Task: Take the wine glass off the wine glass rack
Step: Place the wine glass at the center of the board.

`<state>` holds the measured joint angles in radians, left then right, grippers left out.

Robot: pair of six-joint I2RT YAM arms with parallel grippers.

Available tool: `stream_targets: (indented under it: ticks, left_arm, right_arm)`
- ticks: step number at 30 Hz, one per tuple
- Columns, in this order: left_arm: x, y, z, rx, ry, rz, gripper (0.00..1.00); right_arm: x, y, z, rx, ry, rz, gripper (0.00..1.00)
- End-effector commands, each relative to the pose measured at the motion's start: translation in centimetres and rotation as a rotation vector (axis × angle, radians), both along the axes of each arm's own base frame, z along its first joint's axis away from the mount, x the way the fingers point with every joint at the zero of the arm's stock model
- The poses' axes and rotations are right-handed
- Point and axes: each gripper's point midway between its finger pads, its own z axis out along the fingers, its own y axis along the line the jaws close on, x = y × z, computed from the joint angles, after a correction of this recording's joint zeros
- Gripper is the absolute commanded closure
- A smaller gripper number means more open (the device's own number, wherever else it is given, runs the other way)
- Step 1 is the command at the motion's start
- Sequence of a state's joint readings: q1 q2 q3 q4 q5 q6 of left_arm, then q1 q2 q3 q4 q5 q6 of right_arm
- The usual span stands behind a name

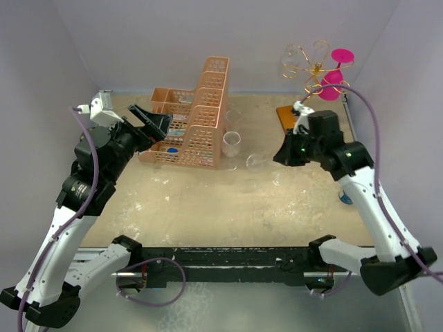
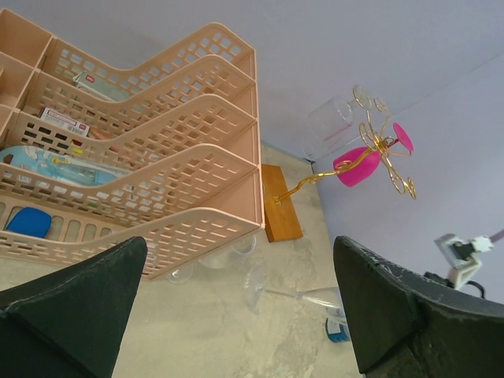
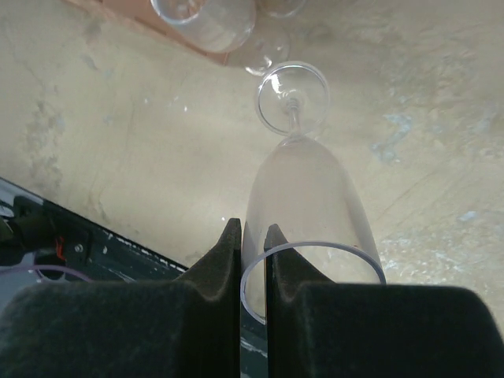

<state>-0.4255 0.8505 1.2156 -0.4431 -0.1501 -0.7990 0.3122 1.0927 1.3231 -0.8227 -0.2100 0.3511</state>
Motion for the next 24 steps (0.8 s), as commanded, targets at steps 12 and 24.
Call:
stream_targets:
  ticks: [12, 24]
  left_arm:
    - [-1.1, 4.6, 0.9, 0.11, -0.032, 0.179, 0.01]
    - [-2.1, 5.9, 1.8, 0.118, -0.059, 0.225, 0.01]
  right_arm:
    - [1.6, 14.3, 0.6, -0.108, -0.012, 0.227, 1.0]
    - [1.7, 16.9, -2.5, -0.218, 0.006, 0.272, 1.0]
